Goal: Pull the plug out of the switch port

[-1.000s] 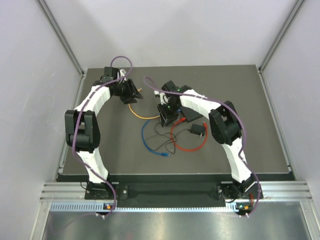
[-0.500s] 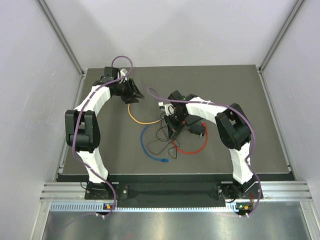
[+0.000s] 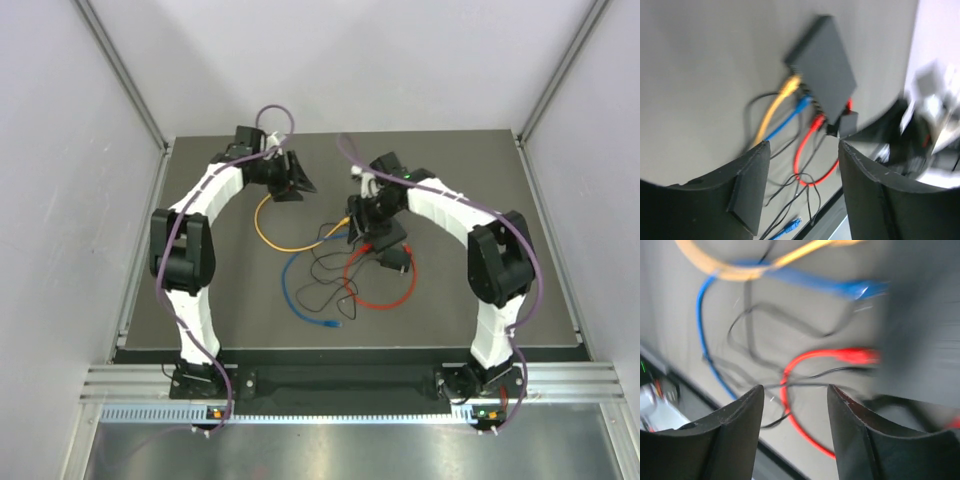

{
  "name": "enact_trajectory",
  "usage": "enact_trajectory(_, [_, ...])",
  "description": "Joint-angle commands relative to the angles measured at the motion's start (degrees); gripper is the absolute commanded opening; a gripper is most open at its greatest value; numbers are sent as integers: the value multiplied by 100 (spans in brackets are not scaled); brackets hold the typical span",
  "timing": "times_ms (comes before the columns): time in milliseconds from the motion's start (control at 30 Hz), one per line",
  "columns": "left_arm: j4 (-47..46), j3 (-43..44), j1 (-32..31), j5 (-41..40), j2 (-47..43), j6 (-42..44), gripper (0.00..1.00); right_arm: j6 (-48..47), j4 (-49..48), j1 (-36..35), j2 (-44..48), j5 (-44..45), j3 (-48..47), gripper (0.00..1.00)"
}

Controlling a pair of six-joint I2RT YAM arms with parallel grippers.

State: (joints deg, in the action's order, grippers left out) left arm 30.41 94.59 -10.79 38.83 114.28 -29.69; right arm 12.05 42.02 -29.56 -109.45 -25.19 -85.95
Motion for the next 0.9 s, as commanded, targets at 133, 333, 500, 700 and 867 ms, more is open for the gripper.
enact_trajectory(133, [-220, 1025, -766, 538, 647, 438, 64, 570, -1, 864, -128, 252, -965, 53])
enact_trajectory(333, [-737, 940, -916, 845, 1008, 394, 58, 692, -36, 996, -507, 208, -1284, 41])
enact_trajectory(500, [-853, 895, -916, 1056, 1237, 605, 54, 851, -141, 1128, -727, -30, -1222, 31])
enact_trajectory(700, [-1238, 623, -890, 1389, 1448, 395, 50, 939, -168, 1224, -920, -267, -1090, 28])
enact_trajectory(867, [-1451, 570, -855, 1391, 1641, 280, 49, 939, -98, 1233, -1043, -355, -1081, 24])
